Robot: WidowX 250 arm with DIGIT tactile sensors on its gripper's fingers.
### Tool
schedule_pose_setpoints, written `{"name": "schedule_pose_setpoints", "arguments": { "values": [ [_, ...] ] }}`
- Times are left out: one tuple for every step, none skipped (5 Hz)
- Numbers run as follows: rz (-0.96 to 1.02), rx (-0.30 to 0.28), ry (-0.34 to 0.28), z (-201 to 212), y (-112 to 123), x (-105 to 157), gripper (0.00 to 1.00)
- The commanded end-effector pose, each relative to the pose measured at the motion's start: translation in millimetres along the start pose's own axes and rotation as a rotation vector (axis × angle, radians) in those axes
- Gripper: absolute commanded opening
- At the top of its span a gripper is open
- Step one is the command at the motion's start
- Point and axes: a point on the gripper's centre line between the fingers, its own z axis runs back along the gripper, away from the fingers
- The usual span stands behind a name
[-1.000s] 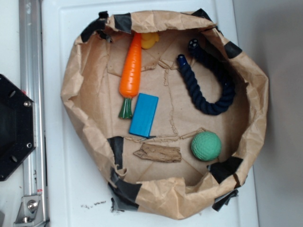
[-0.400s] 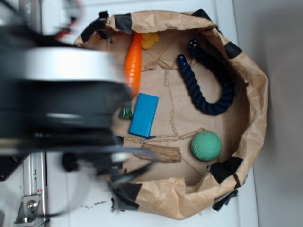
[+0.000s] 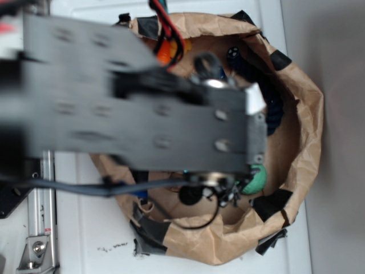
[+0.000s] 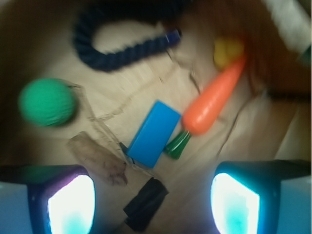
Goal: Grab the blue block.
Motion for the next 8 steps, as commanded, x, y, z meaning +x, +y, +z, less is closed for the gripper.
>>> {"name": "schedule_pose_setpoints", "arguments": {
  "values": [
    [0.396, -0.036, -0.100, -23, 3, -4, 1.00],
    [0.411, -0.144, -0.026, -42, 25, 2, 1.00],
    [0.455, -0.175, -0.063, -54, 27, 6, 1.00],
    [0.502, -0.185, -0.044, -65, 25, 13, 1.00],
    [0.550, -0.193, 0.038, -78, 9, 14, 1.00],
    [0.579, -0.142, 0.108, -88, -7, -3, 1.00],
    [0.631, -0.101, 0.166, -102, -9, -16, 1.00],
    [0.561, -0.091, 0.076, -106, -7, -5, 1.00]
  ]
}}
